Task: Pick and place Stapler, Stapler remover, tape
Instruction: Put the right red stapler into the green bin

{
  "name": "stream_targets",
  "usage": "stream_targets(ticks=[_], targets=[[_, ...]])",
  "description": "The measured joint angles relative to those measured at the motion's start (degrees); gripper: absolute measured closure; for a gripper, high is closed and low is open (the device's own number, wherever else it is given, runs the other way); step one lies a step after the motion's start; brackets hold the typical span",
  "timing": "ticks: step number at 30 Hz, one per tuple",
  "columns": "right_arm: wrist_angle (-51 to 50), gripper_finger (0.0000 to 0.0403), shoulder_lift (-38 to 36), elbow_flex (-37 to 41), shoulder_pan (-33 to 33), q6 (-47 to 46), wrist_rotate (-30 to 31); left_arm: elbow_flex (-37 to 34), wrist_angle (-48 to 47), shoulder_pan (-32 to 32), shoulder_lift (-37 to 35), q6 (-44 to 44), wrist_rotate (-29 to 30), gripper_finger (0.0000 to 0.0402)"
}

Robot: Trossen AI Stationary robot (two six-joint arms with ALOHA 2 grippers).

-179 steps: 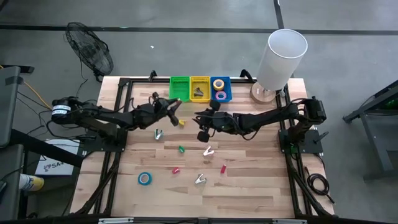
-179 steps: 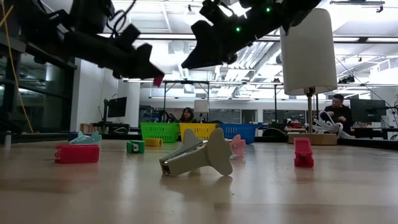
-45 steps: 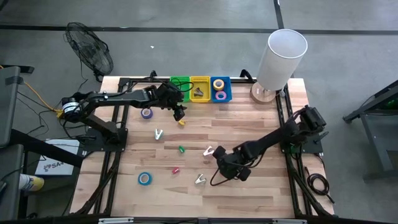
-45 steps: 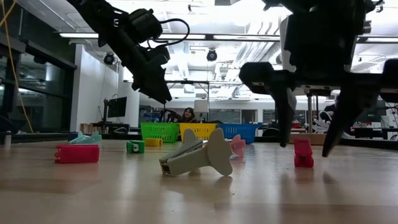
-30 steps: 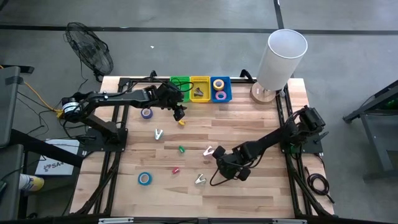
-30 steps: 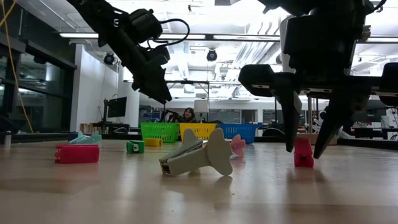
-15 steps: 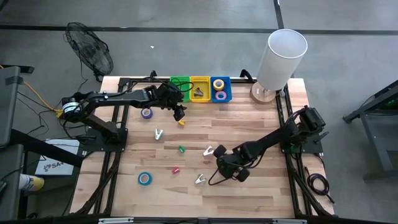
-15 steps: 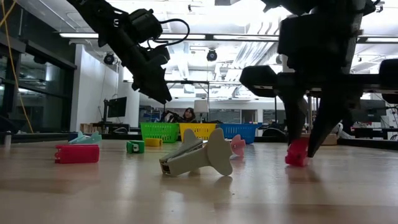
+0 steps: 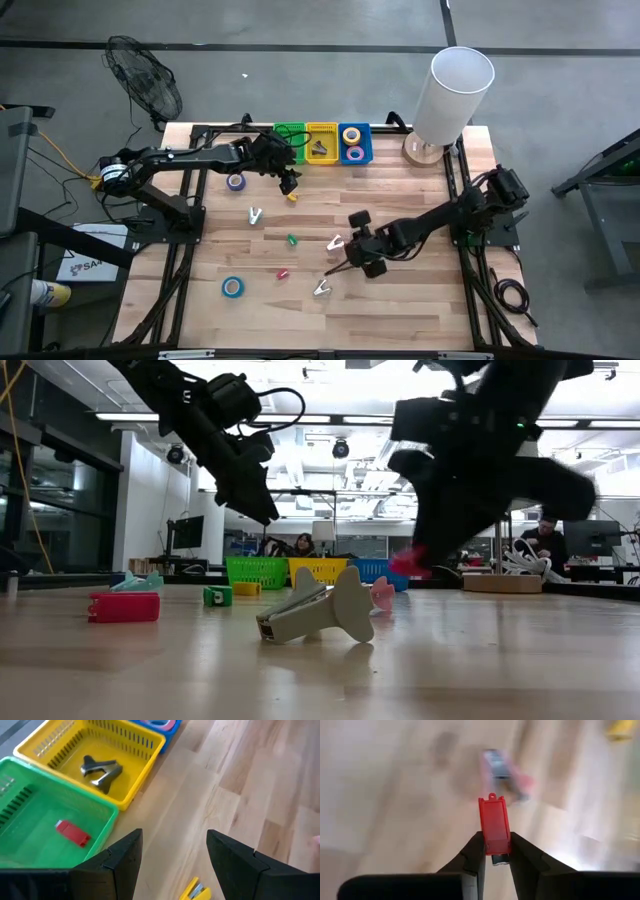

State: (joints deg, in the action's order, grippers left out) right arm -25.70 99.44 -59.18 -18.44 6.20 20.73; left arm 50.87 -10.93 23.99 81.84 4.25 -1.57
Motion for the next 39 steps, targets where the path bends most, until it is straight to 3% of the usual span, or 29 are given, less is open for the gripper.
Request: stream_targets(ticks=[5, 9, 13, 17, 23, 29, 39], targets=[[1.0, 0.0347, -1.6, 0.0, 1.7, -0.3, 6.9, 0.0, 2.7, 0.0, 0.0, -1.7, -5.4, 0.0183], [2.8, 0.0341, -2.3, 0.0, 3.8, -4.0, 10.9, 0.0, 5.5, -0.1, 0.0, -5.9, -12.9, 0.0183], [5.7, 0.0345, -3.1, 0.0, 6.6, -8.1, 12.9, 0.0, 8.5, -0.5, 0.0, -9.9, -21.1, 0.0183], [10.9, 0.0347, -4.4, 0.0, 9.1, -8.7, 13.3, 0.0, 10.7, -1.8, 0.0, -13.3, -25.2, 0.0183], [20.8, 0.0338, -7.3, 0.0, 11.6, -5.7, 12.5, 0.0, 12.9, -5.4, 0.0, -17.3, -25.5, 0.0183], [26.9, 0.0346, -9.0, -0.1, 12.5, -2.2, 8.2, 0.0, 16.6, -7.6, 0.0, -17.6, -20.9, 0.0183], [28.1, 0.0343, -9.0, -0.1, 12.6, -1.2, 8.4, 0.0, 20.4, -7.9, 0.0, -17.2, -22.0, 0.0183]])
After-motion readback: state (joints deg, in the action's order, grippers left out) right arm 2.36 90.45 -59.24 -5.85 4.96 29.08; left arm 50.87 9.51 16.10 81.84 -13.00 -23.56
